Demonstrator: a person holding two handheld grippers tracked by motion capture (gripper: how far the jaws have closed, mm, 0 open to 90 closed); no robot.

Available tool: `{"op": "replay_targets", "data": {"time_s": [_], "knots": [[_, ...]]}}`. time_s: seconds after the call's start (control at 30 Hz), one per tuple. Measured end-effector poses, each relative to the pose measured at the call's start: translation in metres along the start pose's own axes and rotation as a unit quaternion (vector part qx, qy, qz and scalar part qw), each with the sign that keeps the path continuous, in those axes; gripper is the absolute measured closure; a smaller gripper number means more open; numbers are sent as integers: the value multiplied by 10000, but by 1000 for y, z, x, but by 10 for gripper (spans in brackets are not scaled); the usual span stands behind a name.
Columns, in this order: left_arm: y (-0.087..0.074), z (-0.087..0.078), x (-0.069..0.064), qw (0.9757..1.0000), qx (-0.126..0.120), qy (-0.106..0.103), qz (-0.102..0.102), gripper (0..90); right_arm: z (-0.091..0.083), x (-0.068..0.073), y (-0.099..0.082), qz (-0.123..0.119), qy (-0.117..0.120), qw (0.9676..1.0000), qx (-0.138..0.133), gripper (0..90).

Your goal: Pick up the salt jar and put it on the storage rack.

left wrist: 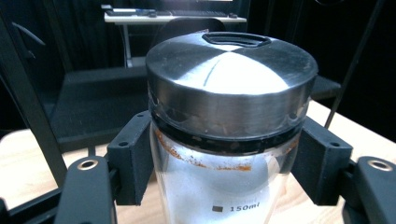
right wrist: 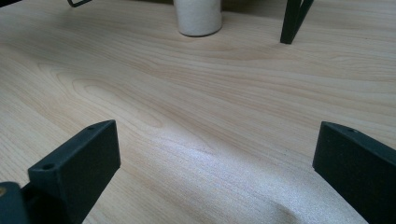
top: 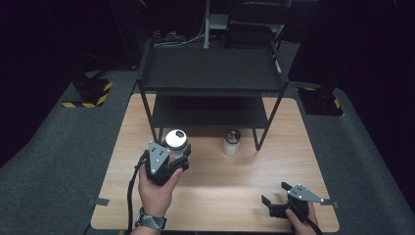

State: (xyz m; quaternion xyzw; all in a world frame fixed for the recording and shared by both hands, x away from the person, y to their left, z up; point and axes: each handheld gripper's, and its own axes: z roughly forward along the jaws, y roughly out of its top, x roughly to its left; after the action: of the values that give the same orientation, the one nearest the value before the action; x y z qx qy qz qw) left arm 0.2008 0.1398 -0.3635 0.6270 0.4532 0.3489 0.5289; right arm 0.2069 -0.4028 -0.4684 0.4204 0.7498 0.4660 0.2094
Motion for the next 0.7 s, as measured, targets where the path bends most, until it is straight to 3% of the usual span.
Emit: {"op": "replay_targets", "data": {"time_s": [0.7], "knots": [[51,4,0,9989,-391,181,201,312,0,-2,0,42,19,10000,-12,4]]}}
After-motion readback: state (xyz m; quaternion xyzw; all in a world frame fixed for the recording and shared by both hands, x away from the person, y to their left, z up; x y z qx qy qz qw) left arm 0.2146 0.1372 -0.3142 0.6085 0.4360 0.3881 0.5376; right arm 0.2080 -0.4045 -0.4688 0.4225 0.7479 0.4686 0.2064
